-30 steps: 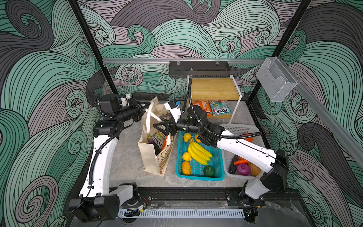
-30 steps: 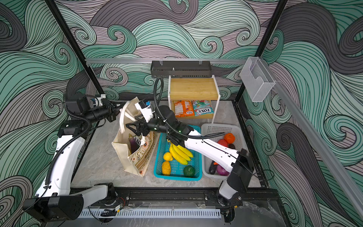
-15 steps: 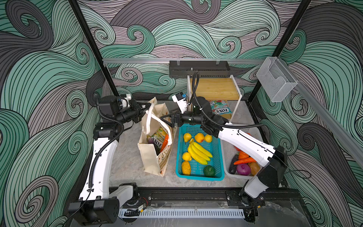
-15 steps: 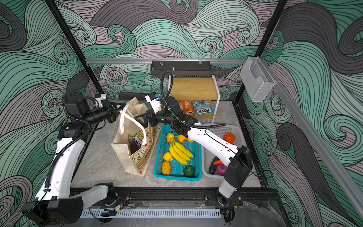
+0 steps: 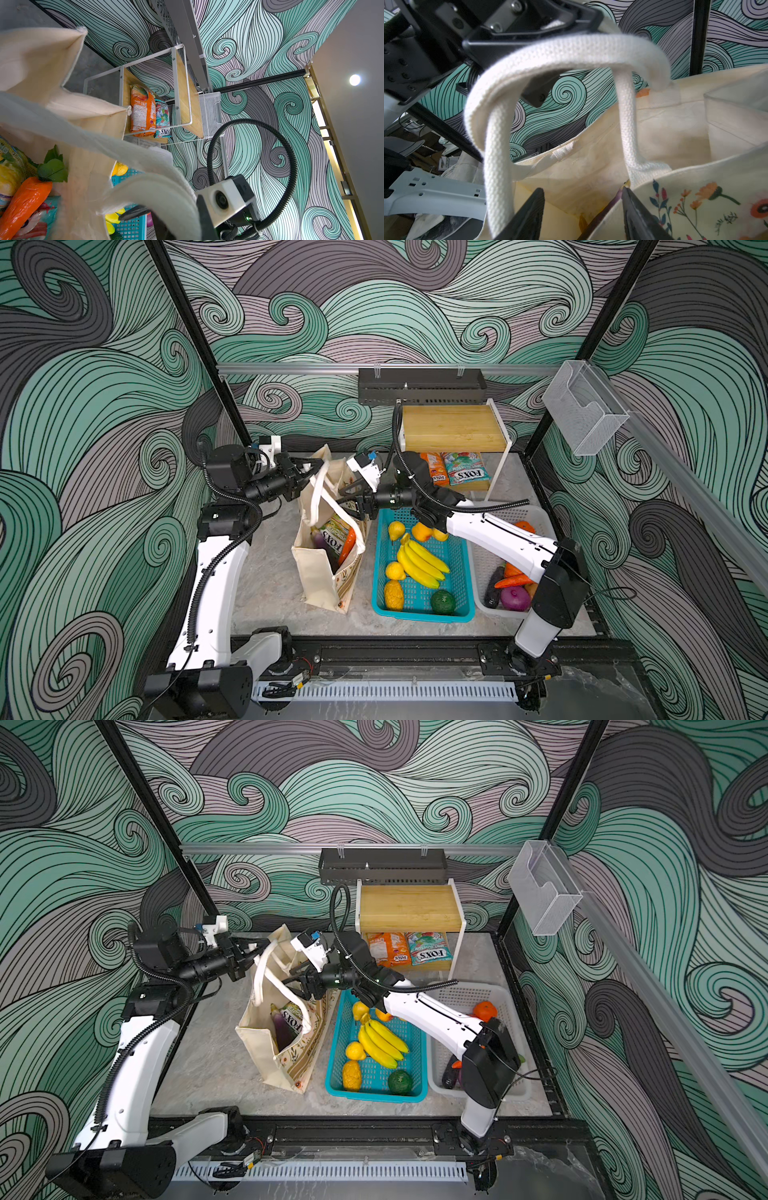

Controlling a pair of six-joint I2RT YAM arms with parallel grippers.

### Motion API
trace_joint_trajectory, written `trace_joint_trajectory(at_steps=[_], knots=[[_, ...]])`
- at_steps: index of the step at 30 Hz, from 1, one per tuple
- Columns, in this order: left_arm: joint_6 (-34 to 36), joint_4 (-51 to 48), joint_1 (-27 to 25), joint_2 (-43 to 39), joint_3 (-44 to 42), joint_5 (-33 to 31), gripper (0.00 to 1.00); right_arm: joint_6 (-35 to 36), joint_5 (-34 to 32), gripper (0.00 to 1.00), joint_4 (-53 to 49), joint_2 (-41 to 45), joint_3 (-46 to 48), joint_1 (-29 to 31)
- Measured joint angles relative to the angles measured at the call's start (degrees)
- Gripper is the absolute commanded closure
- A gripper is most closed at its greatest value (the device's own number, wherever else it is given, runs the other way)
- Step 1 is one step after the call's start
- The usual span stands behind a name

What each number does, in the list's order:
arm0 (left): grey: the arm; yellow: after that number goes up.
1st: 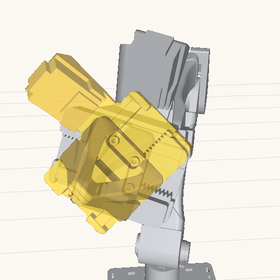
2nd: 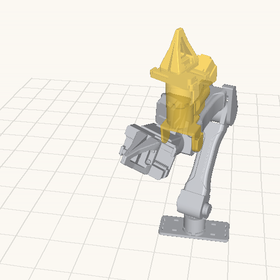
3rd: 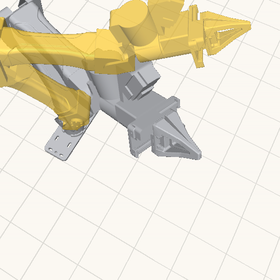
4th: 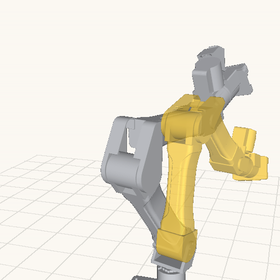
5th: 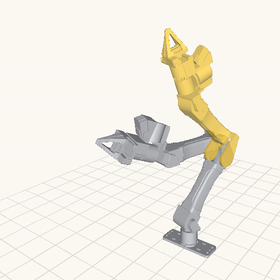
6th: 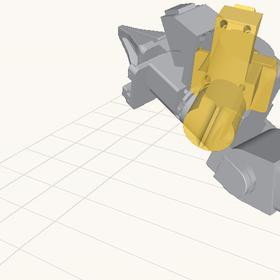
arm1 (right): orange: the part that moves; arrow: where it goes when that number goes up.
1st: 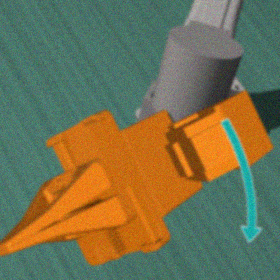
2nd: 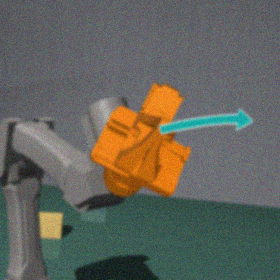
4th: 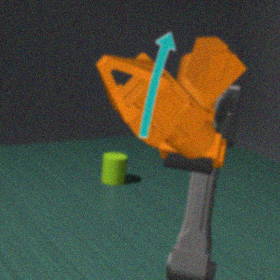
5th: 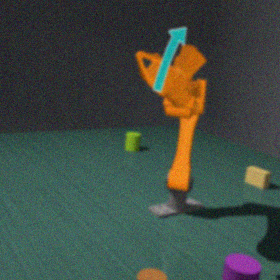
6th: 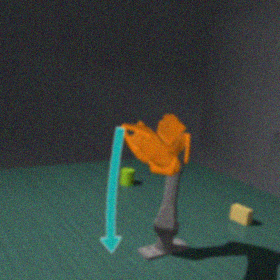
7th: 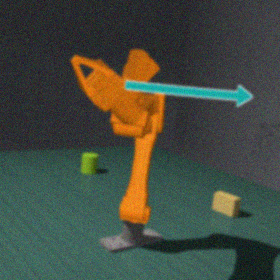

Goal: Place the food into the grocery bag and tie it

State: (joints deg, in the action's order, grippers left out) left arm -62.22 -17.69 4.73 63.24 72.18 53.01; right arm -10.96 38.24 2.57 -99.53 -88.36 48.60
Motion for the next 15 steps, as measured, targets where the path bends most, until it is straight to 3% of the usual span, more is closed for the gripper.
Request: trace_joint_trajectory(at_steps=[2, 5, 10, 15], knots=[[0.1, 0.7, 0.0, -0.2, -0.8, 0.6, 1.0, 2.0, 1.8, 0.48, 0.1, -0.5, -0.7, 0.7], [0.3, 2.0, 0.0, -0.2, -1.6, 2.3, 1.0, 4.8, 4.2, 0.44, -0.1, -2.4, -3.1, 2.2], [1.5, 2.8, 0.0, -0.6, -2.8, 5.0, 1.0, 7.2, 6.1, 0.25, 0.3, -5.4, -5.9, 4.3], [4.0, 2.4, 0.0, -1.5, -2.8, 5.2, 1.0, 7.7, 7.2, 0.23, 2.6, -7.3, -6.2, 5.6]])
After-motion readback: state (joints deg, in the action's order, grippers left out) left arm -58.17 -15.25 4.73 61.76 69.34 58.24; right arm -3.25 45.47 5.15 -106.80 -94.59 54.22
